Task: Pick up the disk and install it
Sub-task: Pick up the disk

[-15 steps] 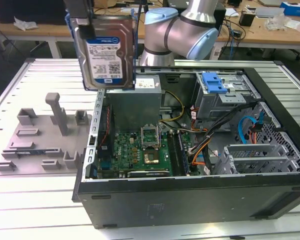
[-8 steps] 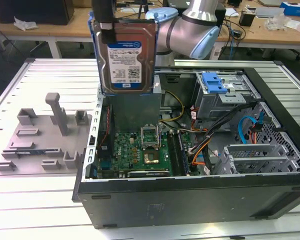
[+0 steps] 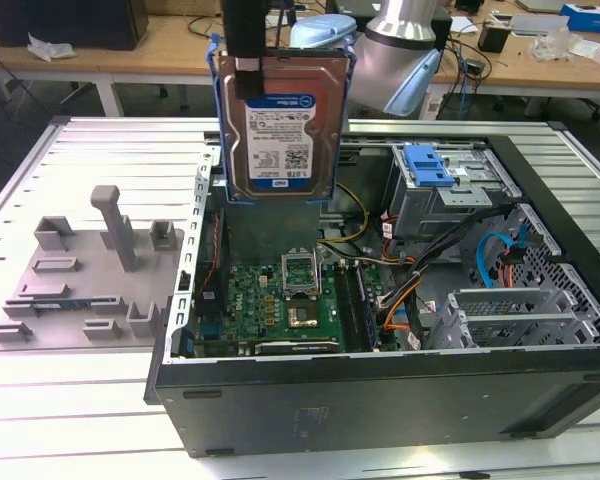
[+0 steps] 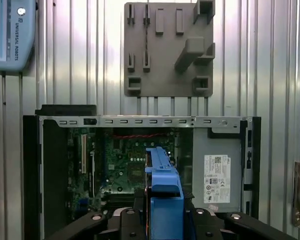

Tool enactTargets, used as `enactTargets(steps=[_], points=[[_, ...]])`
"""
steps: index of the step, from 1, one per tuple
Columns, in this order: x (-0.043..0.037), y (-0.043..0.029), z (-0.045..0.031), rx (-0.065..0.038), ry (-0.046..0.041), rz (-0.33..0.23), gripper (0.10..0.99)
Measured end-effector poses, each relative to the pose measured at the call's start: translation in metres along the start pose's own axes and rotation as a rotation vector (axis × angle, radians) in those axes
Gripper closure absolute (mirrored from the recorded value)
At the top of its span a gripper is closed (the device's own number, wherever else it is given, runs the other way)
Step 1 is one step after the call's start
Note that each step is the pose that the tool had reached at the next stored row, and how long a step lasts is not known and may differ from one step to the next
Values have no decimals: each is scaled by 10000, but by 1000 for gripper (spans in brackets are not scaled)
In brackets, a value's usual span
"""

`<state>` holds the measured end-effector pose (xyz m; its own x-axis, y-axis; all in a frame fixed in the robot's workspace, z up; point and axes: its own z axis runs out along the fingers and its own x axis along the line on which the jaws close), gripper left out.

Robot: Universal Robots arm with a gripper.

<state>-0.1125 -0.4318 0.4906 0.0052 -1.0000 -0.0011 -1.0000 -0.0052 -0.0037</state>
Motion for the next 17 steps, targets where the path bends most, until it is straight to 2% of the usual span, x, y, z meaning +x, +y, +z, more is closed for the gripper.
enactTargets(steps=[4,17], points=[[153,-175,1,0,0,-1,722],[504,-580,2,0,-1,-2,722]])
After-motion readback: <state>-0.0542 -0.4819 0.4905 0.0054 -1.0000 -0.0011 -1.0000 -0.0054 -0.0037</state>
